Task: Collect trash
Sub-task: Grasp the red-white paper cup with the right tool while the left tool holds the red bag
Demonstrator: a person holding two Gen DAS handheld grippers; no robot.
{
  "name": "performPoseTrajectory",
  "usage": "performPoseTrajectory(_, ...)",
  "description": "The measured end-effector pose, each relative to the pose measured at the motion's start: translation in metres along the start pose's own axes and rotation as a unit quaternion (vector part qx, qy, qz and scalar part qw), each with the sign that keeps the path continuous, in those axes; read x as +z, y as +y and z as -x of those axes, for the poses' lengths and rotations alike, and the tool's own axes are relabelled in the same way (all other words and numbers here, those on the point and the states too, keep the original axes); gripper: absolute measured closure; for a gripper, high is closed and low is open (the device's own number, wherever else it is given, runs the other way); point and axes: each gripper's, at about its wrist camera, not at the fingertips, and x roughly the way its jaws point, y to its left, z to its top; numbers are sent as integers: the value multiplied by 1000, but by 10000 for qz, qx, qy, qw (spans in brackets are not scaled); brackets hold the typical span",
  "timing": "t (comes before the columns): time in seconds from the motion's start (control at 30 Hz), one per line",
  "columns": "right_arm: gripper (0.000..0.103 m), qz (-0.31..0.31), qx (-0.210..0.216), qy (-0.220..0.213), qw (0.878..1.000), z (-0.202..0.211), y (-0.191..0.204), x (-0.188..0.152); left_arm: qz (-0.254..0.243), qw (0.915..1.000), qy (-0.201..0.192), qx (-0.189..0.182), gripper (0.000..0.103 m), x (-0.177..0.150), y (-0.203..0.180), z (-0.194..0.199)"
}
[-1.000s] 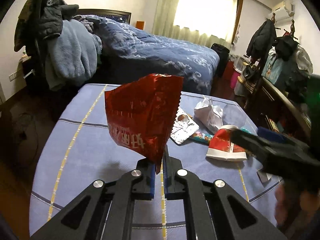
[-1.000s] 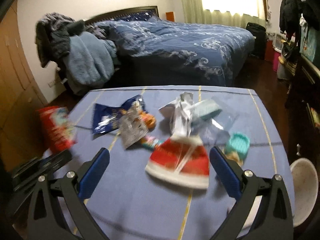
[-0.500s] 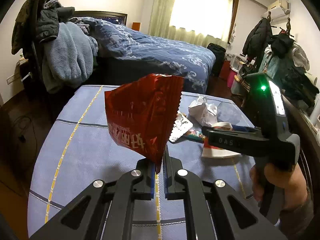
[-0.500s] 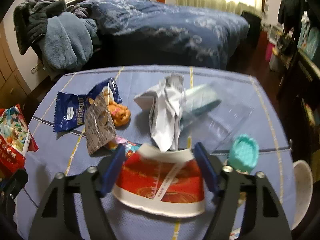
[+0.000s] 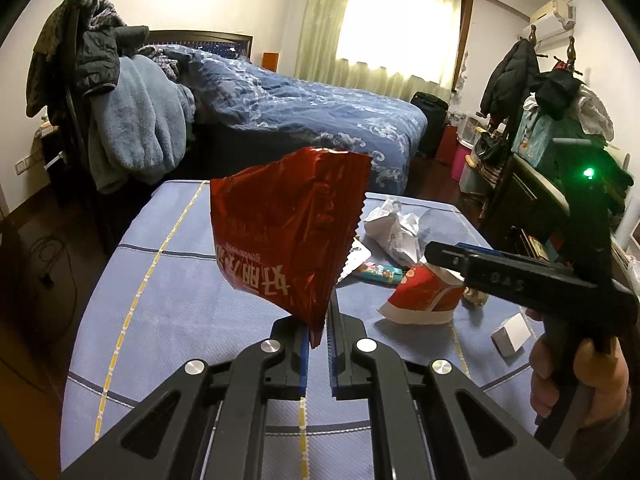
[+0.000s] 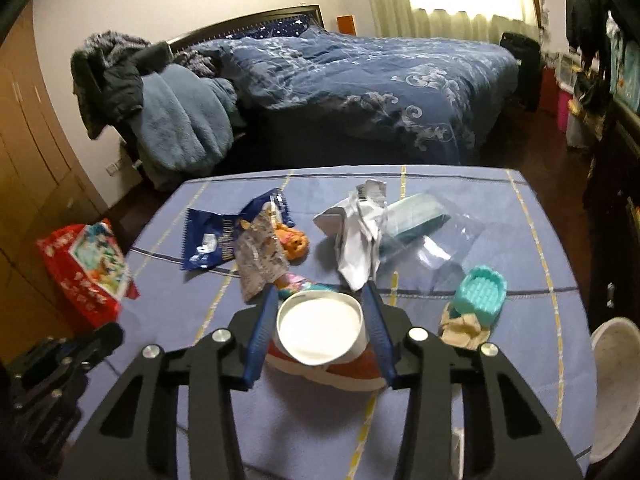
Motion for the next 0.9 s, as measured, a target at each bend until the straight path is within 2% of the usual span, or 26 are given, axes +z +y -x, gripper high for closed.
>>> performPoseTrajectory(0.03,102,-30,112,-23,9999,4,0,-1,-19,10000,-5,3,95,0,-1,1)
performPoseTrajectory(0.07,97,-71,170,5,9998,7,-1,-1,-25,10000,-7,5,95,0,-1,2)
performPoseTrajectory(0.2,92,130,118,184,9997,9,2,-4,1,10000,-37,-19,94,0,-2,5)
performPoseTrajectory(0.23,74,222,34,210,9995,7,4,-7,8,10000,-45,-33,94,0,-2,6)
performPoseTrajectory(0.27,48,294,-57,202,9993,6,6,-10,13,10000,-52,-39,94,0,-2,7)
performPoseTrajectory(0.33,33,409,-274,48,9988,10,7,-17,-3,10000,-62,-48,94,-1,-3,8)
performPoseTrajectory(0.47,11,484,-593,-272,9967,23,-1,-23,-110,9999,-105,47,94,-2,-4,11)
performPoseTrajectory(0.57,11,437,-690,-116,9966,10,-7,-21,-64,9999,-122,9,93,-1,-5,10)
performPoseTrajectory(0.67,11,651,-886,100,9939,-16,-1,-22,-57,9999,-114,-16,93,-1,-8,9)
performPoseTrajectory(0.73,15,710,-959,200,9927,-29,2,-24,-105,9999,-85,-16,93,-2,-10,7)
performPoseTrajectory(0.83,56,650,-1101,392,9910,-46,-1,-25,-172,9998,-65,12,93,-2,-11,6)
performPoseTrajectory(0.9,63,696,-1086,249,9913,-41,-1,-26,-180,9998,-69,32,93,-2,-10,6)
